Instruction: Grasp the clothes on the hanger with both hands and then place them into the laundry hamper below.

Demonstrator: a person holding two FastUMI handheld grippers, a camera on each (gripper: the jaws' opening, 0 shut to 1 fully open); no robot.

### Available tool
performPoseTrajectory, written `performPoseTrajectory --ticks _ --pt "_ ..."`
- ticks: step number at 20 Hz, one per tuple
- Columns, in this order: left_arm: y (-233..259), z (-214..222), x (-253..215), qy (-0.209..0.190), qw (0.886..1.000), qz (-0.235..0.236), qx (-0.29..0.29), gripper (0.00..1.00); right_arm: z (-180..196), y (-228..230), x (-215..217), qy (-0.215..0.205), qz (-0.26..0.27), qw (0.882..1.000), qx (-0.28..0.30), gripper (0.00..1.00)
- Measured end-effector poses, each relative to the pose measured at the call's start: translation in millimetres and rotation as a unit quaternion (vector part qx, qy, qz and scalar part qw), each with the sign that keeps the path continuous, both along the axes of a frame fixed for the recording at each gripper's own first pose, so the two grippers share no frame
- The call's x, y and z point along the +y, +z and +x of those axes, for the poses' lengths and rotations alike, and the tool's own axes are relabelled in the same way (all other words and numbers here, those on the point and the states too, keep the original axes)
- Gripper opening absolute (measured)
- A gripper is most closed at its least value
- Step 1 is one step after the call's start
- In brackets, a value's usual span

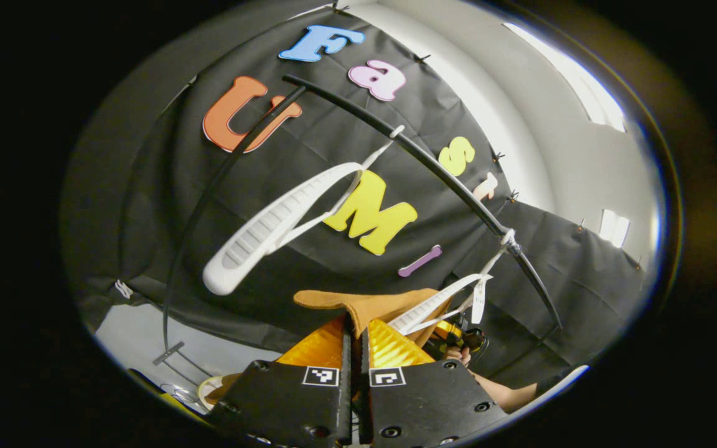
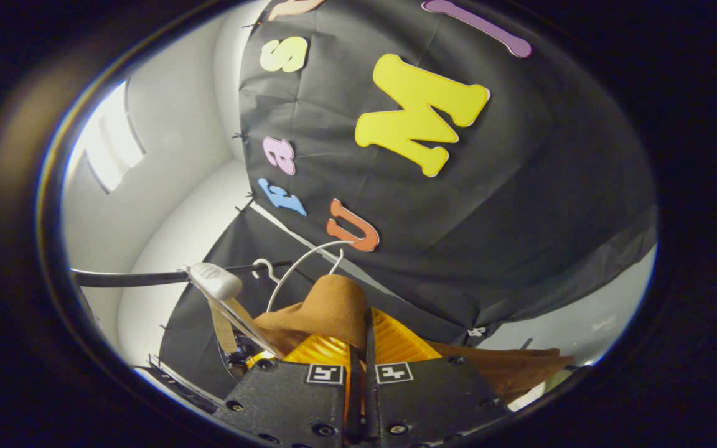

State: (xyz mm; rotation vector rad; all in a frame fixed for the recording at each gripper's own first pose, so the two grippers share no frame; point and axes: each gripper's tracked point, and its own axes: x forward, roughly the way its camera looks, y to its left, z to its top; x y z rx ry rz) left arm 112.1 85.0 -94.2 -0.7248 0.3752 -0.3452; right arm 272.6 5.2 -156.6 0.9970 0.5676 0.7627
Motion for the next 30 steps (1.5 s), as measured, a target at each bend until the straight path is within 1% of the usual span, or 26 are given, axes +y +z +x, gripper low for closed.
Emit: performPoseTrajectory --ticks 2,4,8,10,11,13,15,17,18,19,20,21,22,23,24,25,27,29,30 --pt "-11.1 -6.5 0.7 0.005 1.000 0.000 0.009 0.04 -6.5 -8.4 5.7 0.001 -0.003 1.000 0.011 0.06" --pt "-14.7 -13.1 -1.3 0.008 1.000 -0.011 0.018 0.04 -15.0 -17.5 8.9 -0.001 -0.007 1.000 0.022 0.05" --pt "-25.4 -16.9 -7.2 0.006 1.000 -0.007 0.026 0.04 -23.0 -30.6 15.3 -0.007 -0.012 0.999 0.037 0.06" --pt "-38.0 -19.9 -8.7 0.014 0.999 0.003 0.041 0.04 -29.0 -42.7 20.6 -0.009 -0.013 0.998 0.056 0.06" --pt "-45.5 -24.5 -12.3 0.011 0.999 0.008 0.051 0.04 -34.2 -48.4 25.4 -0.008 -0.021 0.998 0.061 0.06" --pt "-52.4 -29.0 -16.2 0.015 0.999 0.013 0.050 0.04 -40.8 -52.1 30.6 -0.010 -0.028 0.998 0.061 0.06" --pt "-54.1 -31.1 -19.8 0.017 0.998 -0.006 0.055 0.04 -39.7 -50.2 27.2 -0.024 -0.016 0.998 0.063 0.06" --pt "-32.2 -19.9 -12.1 0.037 0.998 -0.041 0.020 0.04 -30.4 -40.2 18.7 -0.046 -0.005 0.997 0.055 0.06" --pt "-24.5 -16.2 -4.1 0.045 0.998 -0.049 0.004 0.04 -21.6 -28.3 11.8 -0.061 0.013 0.997 0.045 0.06" --pt "-21.4 -13.5 0.4 0.049 0.997 -0.057 0.000 0.04 -16.6 -12.6 4.4 -0.072 0.036 0.996 0.036 0.06" --pt "-19.7 -10.1 2.0 0.048 0.997 -0.062 -0.004 0.10 -10.7 -1.5 -1.8 -0.080 0.054 0.995 0.026 0.06" --pt "-21.8 -5.5 1.7 0.045 0.997 -0.056 -0.007 0.10 -4.4 3.4 -4.7 -0.086 0.057 0.994 0.018 0.05" --pt "-22.8 3.0 1.5 0.041 0.998 -0.050 -0.011 0.04 2.9 2.6 -4.5 -0.088 0.053 0.995 0.015 0.06" --pt "-17.9 8.3 0.6 0.037 0.998 -0.050 -0.023 0.04 6.6 3.0 -4.8 -0.089 0.054 0.994 0.014 0.06" --pt "-13.1 14.4 3.4 0.041 0.997 -0.047 -0.043 0.04 11.9 5.6 -4.6 -0.088 0.056 0.994 0.008 0.05" --pt "-9.0 18.1 7.7 0.039 0.996 -0.056 -0.055 0.00 19.2 8.7 -7.0 -0.090 0.063 0.994 0.002 0.06" --pt "-1.8 26.5 17.1 0.039 0.993 -0.080 -0.073 0.00 29.0 21.9 -7.6 -0.084 0.076 0.993 -0.025 0.06" --pt "-3.3 30.0 19.7 0.034 0.993 -0.074 -0.089 0.00 40.4 34.1 -2.3 -0.066 0.074 0.994 -0.053 0.06" --pt "3.7 35.0 20.5 0.029 0.992 -0.068 -0.103 0.00 48.9 39.9 -1.5 -0.061 0.073 0.993 -0.064 0.06"
